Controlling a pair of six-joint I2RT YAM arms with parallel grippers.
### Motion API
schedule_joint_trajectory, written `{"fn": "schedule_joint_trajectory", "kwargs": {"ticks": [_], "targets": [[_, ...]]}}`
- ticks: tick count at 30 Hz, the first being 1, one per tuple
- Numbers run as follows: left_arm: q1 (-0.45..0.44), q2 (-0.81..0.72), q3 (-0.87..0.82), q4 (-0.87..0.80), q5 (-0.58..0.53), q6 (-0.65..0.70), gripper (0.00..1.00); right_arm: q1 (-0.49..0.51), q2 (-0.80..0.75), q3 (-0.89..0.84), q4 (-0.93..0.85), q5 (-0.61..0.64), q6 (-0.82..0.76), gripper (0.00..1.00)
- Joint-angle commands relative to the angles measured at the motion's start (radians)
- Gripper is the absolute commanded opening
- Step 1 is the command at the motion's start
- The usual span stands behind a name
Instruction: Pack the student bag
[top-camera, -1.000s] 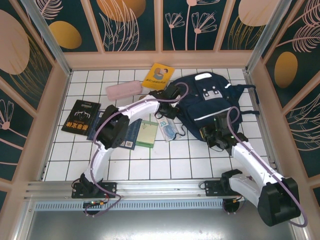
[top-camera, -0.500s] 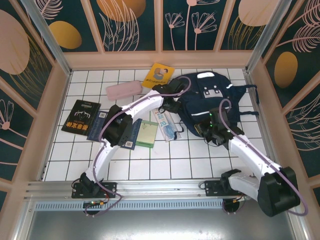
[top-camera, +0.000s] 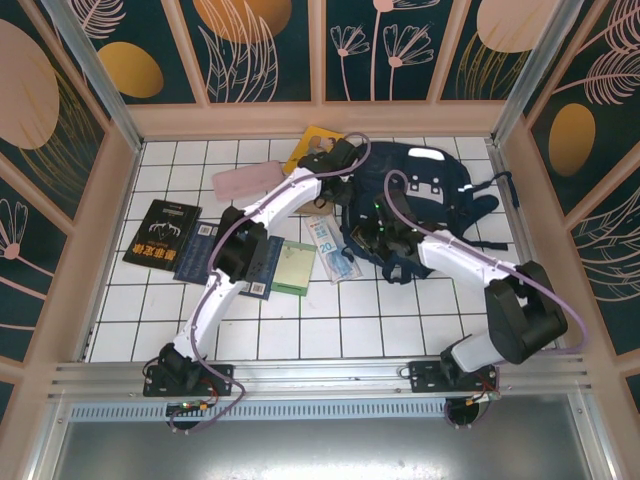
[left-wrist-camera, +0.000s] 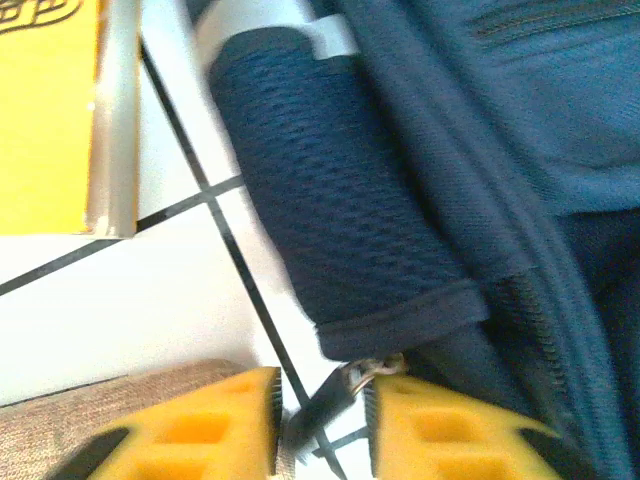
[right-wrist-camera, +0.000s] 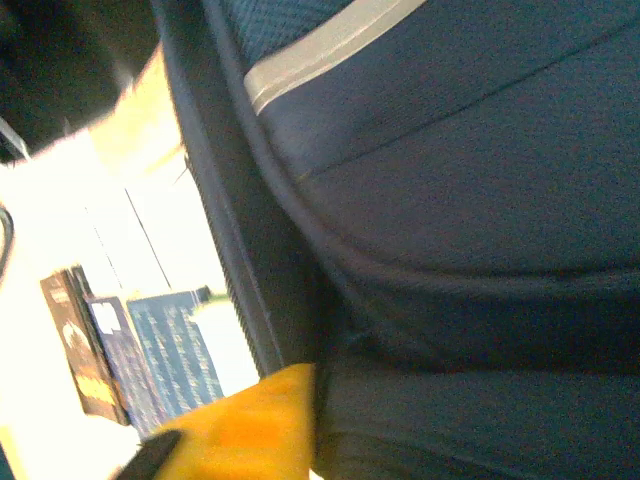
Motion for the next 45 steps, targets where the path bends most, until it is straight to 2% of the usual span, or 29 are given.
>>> {"fn": "schedule_joint_trajectory", "kwargs": {"ticks": [1,5,9,14,18,22,24,28,29,33,39,45], "targets": [[-0.005,-0.015,0.005,0.122,0.042,-0.024,0.41,0.047,0.003,0.09,0.005,-0.135,-0.111,0.32],[0.006,-0.134,-0.128,0.157,0.026,-0.043,0.49,0.044,-0.027,0.119,-0.103,-0.08,-0.202,0.43],[0.009,-0.279,-0.302,0.22,0.027,-0.089,0.57,0.011,-0.071,0.15,-0.242,0.02,-0.301,0.45],[0.008,-0.4,-0.514,0.349,0.146,-0.218,0.59,-0.14,-0.087,0.166,-0.317,0.116,-0.41,0.44],[0.009,-0.387,-0.586,0.44,0.239,-0.309,0.56,-0.237,-0.03,0.157,-0.302,0.188,-0.508,0.43],[0.008,-0.305,-0.532,0.446,0.261,-0.34,0.51,-0.274,0.013,0.112,-0.274,0.276,-0.56,0.43],[0.009,-0.253,-0.489,0.434,0.253,-0.344,0.49,-0.285,0.027,0.066,-0.253,0.279,-0.564,0.42],[0.008,-0.156,-0.396,0.407,0.251,-0.338,0.44,-0.278,0.042,-0.026,-0.218,0.239,-0.537,0.41],[0.008,-0.13,-0.366,0.397,0.253,-0.334,0.43,-0.265,0.038,-0.051,-0.201,0.196,-0.523,0.4],[0.009,-0.043,-0.265,0.375,0.271,-0.311,0.41,-0.166,0.046,-0.103,-0.148,0.141,-0.45,0.41],[0.009,0.034,-0.158,0.35,0.267,-0.271,0.4,-0.001,0.128,-0.044,-0.123,0.127,-0.367,0.41],[0.02,-0.036,-0.181,0.336,0.243,-0.244,0.43,0.021,0.166,0.057,-0.182,0.174,-0.406,0.42]]}}
